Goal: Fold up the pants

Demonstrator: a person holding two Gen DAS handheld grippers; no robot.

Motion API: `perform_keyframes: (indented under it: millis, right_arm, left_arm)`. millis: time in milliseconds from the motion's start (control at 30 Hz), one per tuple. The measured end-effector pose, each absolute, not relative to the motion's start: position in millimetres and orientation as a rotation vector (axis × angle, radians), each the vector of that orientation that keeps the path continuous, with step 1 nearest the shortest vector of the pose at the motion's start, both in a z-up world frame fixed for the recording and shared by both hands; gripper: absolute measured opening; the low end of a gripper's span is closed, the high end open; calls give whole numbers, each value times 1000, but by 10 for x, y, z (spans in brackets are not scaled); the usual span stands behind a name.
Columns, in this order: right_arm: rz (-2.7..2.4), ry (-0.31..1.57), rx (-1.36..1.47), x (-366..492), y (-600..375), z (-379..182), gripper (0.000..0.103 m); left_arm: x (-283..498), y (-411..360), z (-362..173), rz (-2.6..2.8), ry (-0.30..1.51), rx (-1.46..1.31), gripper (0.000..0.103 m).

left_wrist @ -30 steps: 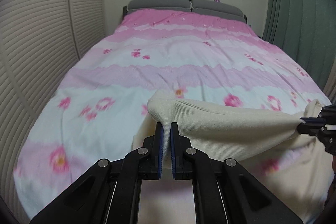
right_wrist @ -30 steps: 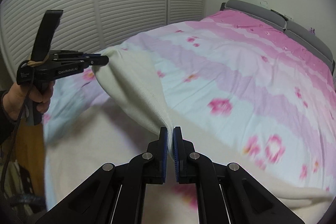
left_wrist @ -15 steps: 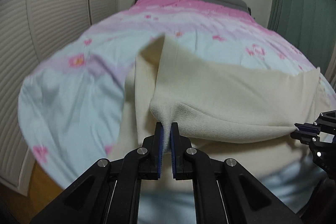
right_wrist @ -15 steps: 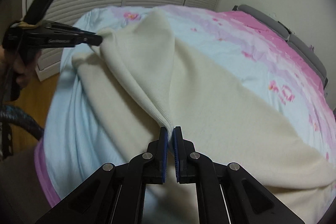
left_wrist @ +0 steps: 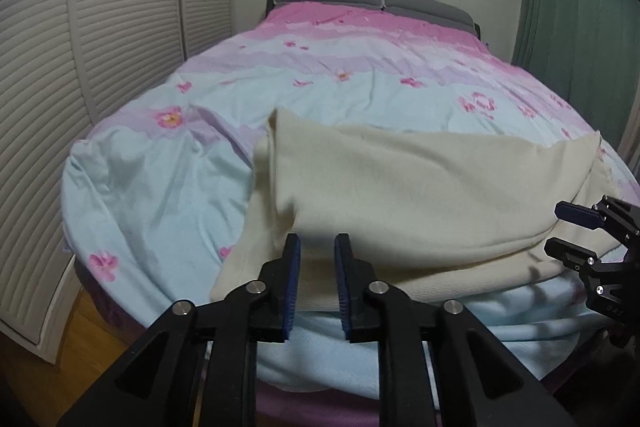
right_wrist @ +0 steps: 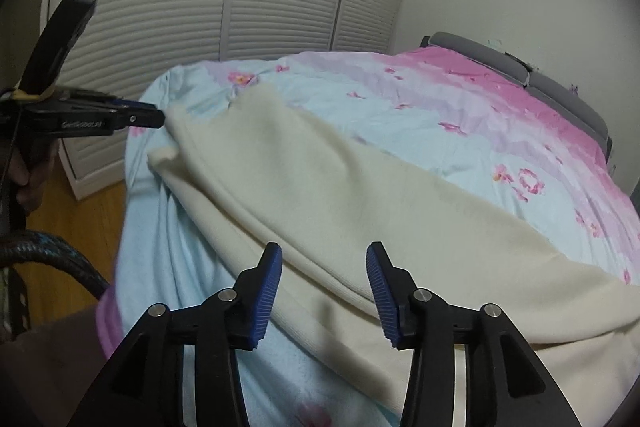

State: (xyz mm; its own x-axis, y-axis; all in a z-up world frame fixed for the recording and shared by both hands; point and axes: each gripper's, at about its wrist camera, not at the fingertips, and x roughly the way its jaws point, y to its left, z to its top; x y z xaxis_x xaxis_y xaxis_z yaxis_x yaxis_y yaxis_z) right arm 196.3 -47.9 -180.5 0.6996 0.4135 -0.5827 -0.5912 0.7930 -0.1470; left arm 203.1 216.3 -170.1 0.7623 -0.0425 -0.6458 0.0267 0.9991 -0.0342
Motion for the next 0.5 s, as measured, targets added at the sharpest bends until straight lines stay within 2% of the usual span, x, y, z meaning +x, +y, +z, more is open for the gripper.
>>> perform_keyframes:
  millis: [33,100,300,500]
  right_arm:
    - [564,564,-327,1979,-509,-1794,46]
    - [552,573,-306,1995,-573,-1792,46]
    - [513,602,-292,2053,-762,-1828,46]
    - [537,659,-402,2101,-663,-1989,46]
  left_arm:
    - [2009,2180,-1686,-35,704,-32,29]
    - [1949,2196,-1676,-34,703,-36,33]
    - [1965,2045,-1842,-67,744,35,37]
    - [2140,1998,-2047,-99,812,43,38]
